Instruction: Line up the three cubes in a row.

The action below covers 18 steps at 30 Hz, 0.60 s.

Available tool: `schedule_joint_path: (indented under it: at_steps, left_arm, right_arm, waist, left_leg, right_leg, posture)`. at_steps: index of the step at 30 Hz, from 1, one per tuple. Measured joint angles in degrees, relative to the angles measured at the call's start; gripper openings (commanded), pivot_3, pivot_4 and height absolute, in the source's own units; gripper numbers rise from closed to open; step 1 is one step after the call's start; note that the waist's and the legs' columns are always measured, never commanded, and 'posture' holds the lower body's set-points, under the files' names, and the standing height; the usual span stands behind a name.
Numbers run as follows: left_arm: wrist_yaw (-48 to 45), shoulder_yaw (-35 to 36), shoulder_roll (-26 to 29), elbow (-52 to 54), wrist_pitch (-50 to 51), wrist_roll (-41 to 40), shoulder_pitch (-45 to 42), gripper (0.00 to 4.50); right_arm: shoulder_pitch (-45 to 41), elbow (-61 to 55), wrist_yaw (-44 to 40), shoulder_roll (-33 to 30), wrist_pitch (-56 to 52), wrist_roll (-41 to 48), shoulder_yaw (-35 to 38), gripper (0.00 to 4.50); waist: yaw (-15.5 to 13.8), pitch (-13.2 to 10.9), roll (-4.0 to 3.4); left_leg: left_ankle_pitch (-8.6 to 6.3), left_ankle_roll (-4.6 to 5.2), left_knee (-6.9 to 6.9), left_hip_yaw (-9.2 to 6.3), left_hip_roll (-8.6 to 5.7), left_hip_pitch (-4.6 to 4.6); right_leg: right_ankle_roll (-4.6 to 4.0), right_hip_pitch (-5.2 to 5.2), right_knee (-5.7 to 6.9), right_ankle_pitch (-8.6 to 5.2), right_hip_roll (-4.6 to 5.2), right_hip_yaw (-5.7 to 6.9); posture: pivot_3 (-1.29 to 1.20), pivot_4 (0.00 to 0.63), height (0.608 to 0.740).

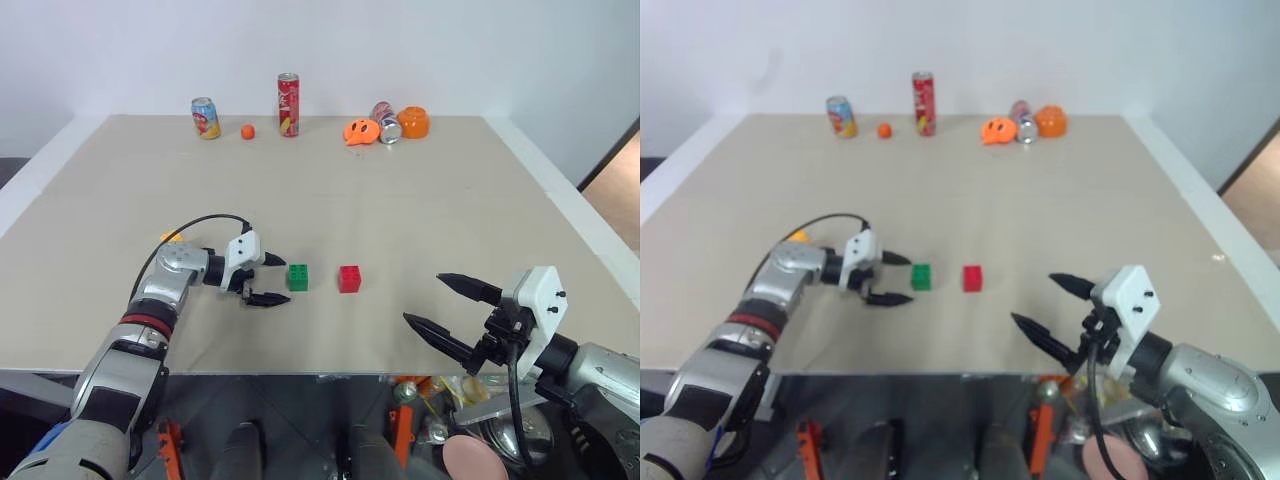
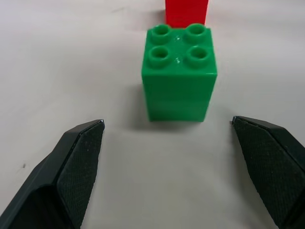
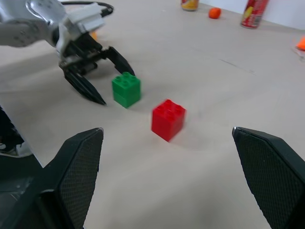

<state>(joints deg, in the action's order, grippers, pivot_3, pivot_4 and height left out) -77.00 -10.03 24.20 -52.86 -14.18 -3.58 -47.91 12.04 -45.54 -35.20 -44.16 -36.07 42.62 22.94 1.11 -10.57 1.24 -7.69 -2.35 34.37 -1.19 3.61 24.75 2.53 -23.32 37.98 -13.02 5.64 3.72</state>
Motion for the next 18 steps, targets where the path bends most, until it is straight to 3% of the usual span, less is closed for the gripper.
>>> schedule_joint_path:
  at_steps: [4, 9, 13, 18]
  left_arm:
    - [-0.63, 0.43, 1.46, 0.22, 0.01, -0.48, 0.07, 4.45]
    - [-3.70, 1.44, 6.71, 3.07, 3.55, -1.21, 1.06, 4.45]
    - [-11.56, 0.97, 13.36, 9.55, 10.17, -2.32, 2.93, 4.45]
    - [-14.96, -1.80, 20.96, 21.38, 22.57, -8.53, 6.24, 4.45]
  right_arm:
    - [-3.06, 1.29, -1.65, -1.02, 0.00, 0.37, -0.74, 4.50]
    - [-5.03, 3.24, -3.68, -1.57, -0.02, 0.37, -2.88, 4.50]
    - [-8.44, 5.31, -5.39, -2.66, 0.00, 0.31, -4.13, 4.50]
    - [-12.82, 9.25, -7.63, -3.62, 0.11, -0.38, -5.86, 4.50]
  waist:
    - [0.46, 0.10, -0.43]
    - [0.19, -0.01, -0.06]
    - [-0.06, -0.02, -0.05]
    - [-0.16, -0.03, -0.04]
  left_leg:
    - [-0.10, -0.05, 0.19, -0.84, 0.00, 0.57]
    - [-0.03, -0.05, 0.66, -0.22, -0.33, 0.89]
    - [-0.09, -0.13, 0.31, -0.19, -0.14, 1.02]
    - [-0.44, 0.11, 0.07, -0.35, -0.06, 1.05]
  right_leg:
    - [0.16, 0.34, -1.85, 0.15, 0.53, 1.42]
    - [0.64, 0.05, -1.99, 1.44, 0.87, 0.95]
    - [0.31, -0.23, -1.95, 1.41, 0.63, 0.95]
    - [0.65, -0.39, -1.60, 0.82, 0.34, 0.92]
  posture:
    - [0.00, 0.150, 0.740]
    - [0.00, 0.150, 0.740]
    - [0.00, 0.150, 0.740]
    - [0.00, 0.150, 0.740]
